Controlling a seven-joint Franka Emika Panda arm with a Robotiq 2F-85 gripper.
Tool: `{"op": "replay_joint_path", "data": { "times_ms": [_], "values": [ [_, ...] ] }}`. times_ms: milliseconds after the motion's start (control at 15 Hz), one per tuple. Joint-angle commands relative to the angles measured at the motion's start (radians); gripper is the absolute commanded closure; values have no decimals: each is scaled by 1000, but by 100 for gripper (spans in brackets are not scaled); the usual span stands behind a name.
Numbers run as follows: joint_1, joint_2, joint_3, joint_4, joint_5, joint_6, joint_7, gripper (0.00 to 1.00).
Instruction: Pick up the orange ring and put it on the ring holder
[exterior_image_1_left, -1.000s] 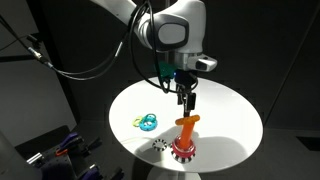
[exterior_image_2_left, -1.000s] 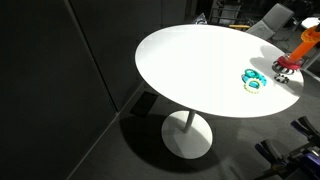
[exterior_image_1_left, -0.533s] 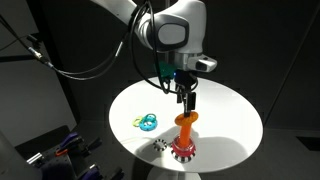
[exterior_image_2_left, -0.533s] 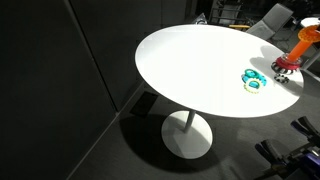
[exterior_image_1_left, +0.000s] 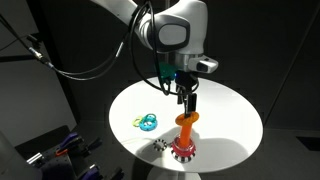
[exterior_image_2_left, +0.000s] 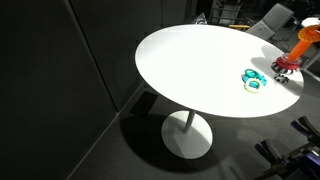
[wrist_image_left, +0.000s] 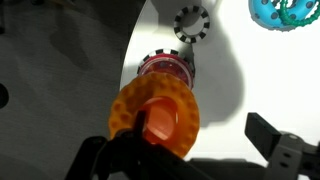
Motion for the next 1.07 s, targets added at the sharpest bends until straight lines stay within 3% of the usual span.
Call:
{"op": "replay_joint_path", "data": {
  "times_ms": [0, 1000],
  "values": [
    [-21, 2, -1, 26, 22, -33, -29, 0],
    [-36, 6, -11, 29, 23, -32, -23, 0]
  ]
}}
